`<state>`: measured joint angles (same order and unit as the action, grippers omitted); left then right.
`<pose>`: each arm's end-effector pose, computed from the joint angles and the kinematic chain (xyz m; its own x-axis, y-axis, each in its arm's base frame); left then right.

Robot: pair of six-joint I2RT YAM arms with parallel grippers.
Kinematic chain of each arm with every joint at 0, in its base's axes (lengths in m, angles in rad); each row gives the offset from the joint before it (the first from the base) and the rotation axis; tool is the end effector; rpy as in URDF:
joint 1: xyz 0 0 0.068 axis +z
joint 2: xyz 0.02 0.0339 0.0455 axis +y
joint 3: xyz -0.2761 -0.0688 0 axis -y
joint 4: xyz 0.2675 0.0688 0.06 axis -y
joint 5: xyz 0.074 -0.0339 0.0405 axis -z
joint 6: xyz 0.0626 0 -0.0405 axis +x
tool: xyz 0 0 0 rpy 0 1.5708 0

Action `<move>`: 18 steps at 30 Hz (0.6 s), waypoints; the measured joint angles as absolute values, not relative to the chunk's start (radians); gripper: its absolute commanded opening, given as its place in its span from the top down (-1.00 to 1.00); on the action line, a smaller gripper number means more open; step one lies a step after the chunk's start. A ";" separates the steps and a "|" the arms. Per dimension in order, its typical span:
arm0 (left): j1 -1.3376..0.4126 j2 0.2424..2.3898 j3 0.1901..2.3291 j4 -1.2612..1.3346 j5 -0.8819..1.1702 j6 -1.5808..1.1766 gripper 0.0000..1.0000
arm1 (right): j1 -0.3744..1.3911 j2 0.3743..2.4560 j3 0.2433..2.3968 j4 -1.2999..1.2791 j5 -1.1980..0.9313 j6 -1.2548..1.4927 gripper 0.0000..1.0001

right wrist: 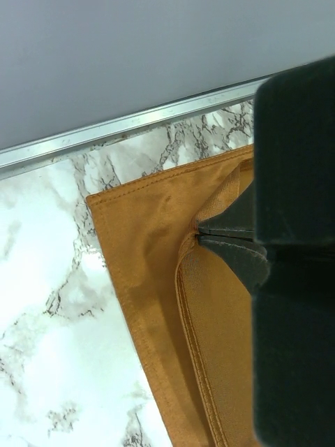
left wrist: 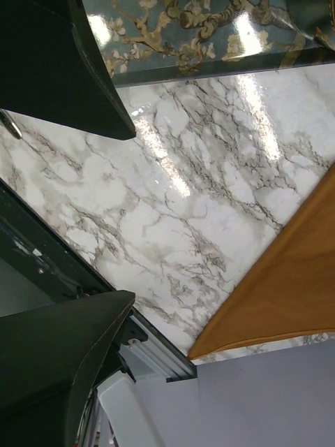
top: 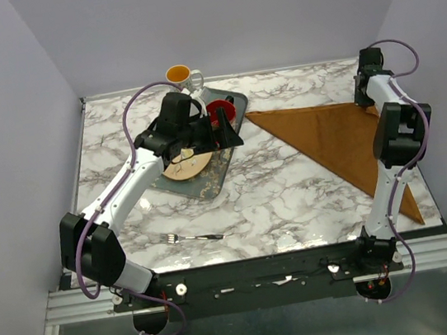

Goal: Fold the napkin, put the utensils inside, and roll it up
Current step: Fold the napkin

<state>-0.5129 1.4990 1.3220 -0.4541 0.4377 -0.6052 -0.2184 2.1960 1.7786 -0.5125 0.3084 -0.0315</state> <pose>0.3177 -0.2094 0.3237 -0.8453 -0.1153 -0.5217 0.3182 0.6756 -0.6650 0.5136 -0.1335 0.1767 -0.7942 0.1455 -0.5900 0.3588 0.8959 -0.2620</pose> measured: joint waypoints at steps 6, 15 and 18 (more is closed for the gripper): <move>-0.513 1.499 1.322 -0.454 0.438 -0.605 -0.97 | -0.222 2.212 1.799 -0.520 0.308 -0.030 0.99; -0.513 1.500 1.322 -0.454 0.438 -0.605 -0.97 | -0.236 2.215 1.815 -0.521 0.308 -0.027 0.99; -0.513 1.500 1.322 -0.455 0.438 -0.605 -0.97 | -0.240 2.217 1.825 -0.522 0.307 -0.027 0.99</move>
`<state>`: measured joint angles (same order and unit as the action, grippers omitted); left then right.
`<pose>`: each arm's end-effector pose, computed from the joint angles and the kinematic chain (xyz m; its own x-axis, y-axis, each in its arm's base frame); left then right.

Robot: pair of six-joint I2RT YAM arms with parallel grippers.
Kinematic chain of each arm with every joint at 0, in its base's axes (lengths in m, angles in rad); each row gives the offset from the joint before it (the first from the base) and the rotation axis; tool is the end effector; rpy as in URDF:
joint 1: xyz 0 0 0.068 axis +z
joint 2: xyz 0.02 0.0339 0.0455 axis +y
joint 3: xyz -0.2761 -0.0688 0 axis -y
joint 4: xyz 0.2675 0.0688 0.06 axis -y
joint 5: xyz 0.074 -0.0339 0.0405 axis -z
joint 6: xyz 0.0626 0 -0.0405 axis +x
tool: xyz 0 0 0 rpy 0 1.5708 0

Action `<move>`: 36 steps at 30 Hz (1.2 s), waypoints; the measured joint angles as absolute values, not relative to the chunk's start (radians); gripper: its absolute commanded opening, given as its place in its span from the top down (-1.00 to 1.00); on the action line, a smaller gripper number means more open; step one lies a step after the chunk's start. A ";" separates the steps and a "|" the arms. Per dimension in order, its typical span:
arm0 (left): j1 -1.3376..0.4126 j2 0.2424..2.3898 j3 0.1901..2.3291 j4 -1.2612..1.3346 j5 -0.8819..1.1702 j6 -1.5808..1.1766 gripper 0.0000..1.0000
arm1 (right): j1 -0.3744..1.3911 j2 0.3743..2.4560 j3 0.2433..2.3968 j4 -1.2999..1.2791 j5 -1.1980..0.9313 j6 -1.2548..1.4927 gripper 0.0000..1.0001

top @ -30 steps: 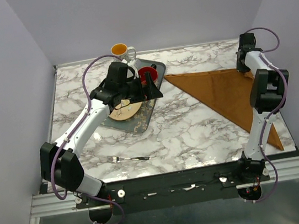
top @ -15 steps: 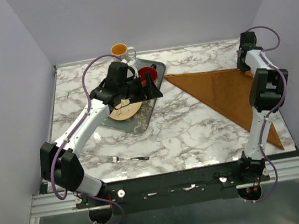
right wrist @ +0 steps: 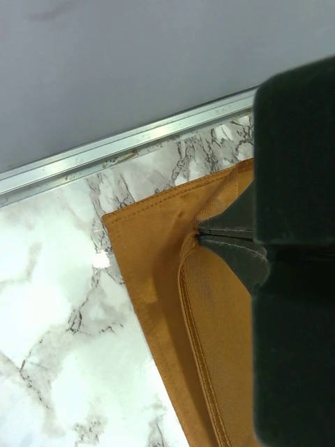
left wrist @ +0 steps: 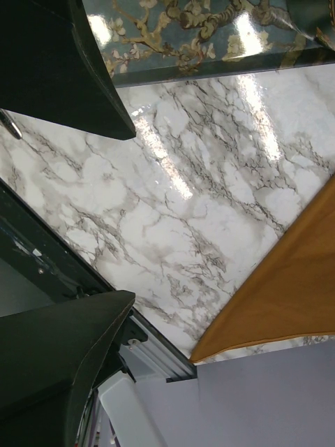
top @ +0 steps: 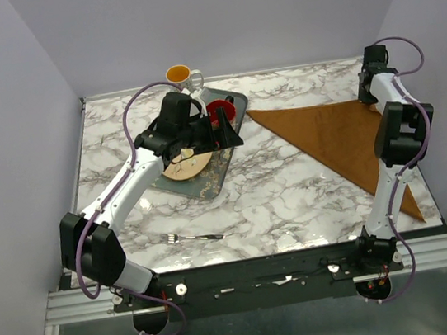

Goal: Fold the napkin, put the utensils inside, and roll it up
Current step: Fold the napkin

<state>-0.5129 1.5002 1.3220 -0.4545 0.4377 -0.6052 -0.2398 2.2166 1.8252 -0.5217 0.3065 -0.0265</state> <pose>0.3179 -0.2095 0.3233 -0.8460 -0.1149 -0.5206 0.3173 0.6762 -0.6649 0.5182 -0.1461 0.1816 -0.7792 0.1645 -0.6048 0.3851 0.8870 -0.2549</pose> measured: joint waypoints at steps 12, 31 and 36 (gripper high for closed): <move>-0.513 1.508 1.322 -0.454 0.438 -0.605 -0.97 | -0.244 2.251 1.858 -0.524 0.282 -0.038 0.95; -0.513 1.510 1.322 -0.454 0.438 -0.605 -0.97 | -0.244 2.289 1.891 -0.533 0.275 -0.053 -0.31; -0.520 1.525 1.327 -0.452 0.427 -0.595 -0.95 | -0.244 2.308 1.996 -0.627 0.280 -0.050 -0.60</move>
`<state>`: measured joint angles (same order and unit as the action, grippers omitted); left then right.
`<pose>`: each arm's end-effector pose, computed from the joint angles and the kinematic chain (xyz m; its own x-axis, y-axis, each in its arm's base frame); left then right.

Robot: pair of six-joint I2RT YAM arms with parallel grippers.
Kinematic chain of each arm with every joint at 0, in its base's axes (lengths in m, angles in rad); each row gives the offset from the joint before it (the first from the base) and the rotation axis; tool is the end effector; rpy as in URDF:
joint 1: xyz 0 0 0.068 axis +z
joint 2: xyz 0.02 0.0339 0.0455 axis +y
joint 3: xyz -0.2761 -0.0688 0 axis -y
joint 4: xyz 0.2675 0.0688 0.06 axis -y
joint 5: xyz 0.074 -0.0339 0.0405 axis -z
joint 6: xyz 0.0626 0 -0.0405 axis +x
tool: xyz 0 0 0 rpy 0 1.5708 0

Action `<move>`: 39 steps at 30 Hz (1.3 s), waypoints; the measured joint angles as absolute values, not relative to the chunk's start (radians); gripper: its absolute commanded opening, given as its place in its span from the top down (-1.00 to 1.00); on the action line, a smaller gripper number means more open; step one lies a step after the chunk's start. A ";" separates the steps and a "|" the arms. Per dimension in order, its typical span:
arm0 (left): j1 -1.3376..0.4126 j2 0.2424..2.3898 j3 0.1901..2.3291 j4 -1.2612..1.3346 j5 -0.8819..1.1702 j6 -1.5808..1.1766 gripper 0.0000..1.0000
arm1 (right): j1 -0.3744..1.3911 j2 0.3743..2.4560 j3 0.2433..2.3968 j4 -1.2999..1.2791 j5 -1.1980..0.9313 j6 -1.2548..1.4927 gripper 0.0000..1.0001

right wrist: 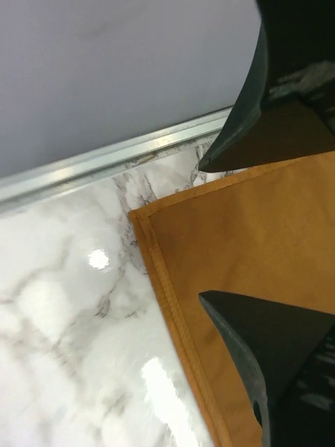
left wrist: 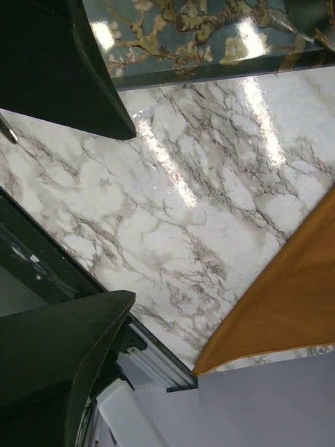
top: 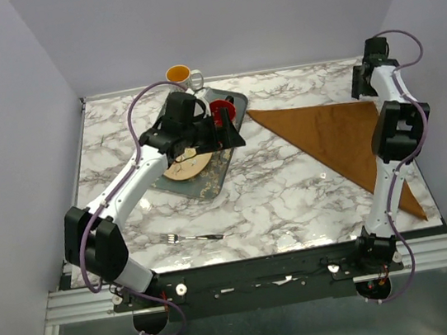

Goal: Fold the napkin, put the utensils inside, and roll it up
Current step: Fold the napkin

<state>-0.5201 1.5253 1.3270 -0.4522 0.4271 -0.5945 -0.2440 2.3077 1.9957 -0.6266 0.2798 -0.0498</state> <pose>0.3219 -0.2142 0.3161 -0.8489 -0.1013 -0.5187 0.3174 0.6872 -0.6535 0.5371 -0.1515 0.1847 -0.8013 0.1502 -0.5791 0.3511 0.9018 -0.2519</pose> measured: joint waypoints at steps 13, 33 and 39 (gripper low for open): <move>-0.791 1.942 1.589 -0.203 0.272 -0.592 -0.04 | -0.244 1.745 1.453 -0.640 0.000 0.315 0.23; -0.797 2.494 2.089 -0.128 0.195 -0.603 0.40 | -0.228 1.688 1.045 -0.389 -0.399 0.479 0.79; -0.744 2.504 2.043 -0.113 0.201 -0.640 0.40 | -0.225 1.687 0.978 -0.395 -0.340 0.474 0.79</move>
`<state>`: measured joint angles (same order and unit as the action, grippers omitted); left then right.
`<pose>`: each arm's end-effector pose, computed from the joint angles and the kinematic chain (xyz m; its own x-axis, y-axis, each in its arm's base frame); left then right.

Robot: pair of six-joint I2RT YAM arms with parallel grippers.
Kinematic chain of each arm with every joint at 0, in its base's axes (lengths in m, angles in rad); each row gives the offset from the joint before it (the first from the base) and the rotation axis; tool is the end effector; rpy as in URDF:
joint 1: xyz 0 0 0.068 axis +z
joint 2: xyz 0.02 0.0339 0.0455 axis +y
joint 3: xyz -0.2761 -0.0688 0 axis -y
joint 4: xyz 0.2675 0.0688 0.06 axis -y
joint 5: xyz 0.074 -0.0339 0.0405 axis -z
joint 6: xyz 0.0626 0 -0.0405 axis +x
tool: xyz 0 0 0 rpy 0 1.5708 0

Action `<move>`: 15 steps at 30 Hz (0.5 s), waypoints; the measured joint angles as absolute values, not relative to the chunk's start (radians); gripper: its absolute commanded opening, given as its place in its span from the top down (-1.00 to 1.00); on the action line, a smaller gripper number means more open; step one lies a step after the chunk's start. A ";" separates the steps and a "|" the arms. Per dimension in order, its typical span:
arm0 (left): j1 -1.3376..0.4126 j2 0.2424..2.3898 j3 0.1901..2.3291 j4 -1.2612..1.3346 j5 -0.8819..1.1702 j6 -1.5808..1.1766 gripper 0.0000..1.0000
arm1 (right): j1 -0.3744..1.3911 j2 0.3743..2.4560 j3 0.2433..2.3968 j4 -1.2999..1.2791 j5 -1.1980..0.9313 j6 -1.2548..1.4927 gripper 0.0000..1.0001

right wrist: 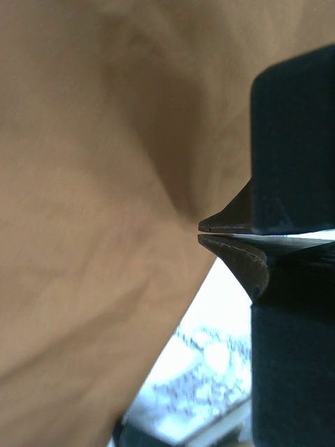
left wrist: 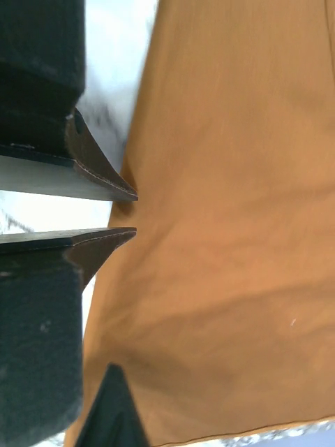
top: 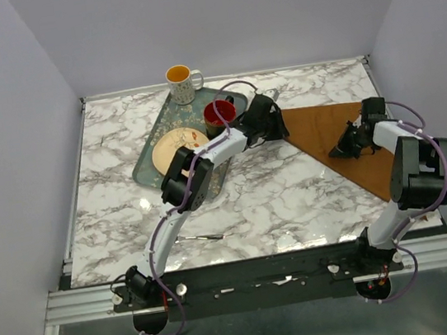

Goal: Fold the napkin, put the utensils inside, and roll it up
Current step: Fold the napkin

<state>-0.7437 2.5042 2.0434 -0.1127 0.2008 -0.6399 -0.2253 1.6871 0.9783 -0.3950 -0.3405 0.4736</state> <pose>0.4492 -0.4302 0.1392 -0.7901 -0.0682 -0.6092 0.3926 0.7069 -0.5884 0.3498 -0.0587 0.1404 -0.7454 0.6119 -0.2646 0.4539 0.7565 0.4707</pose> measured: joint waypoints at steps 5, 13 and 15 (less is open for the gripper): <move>-0.711 2.505 2.001 -0.073 0.213 -0.665 0.40 | -0.240 1.687 0.954 -0.411 -0.292 0.471 0.78; -0.711 2.514 1.999 -0.056 0.224 -0.693 0.40 | -0.259 1.668 0.917 -0.414 -0.229 0.471 0.74; -0.711 2.514 2.005 -0.063 0.224 -0.691 0.40 | -0.260 1.644 0.902 -0.422 -0.201 0.471 0.74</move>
<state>-0.7109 2.5145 2.0052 -0.0628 0.2245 -0.6914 -0.2600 1.6436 0.9016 -0.4221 -0.2012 0.4709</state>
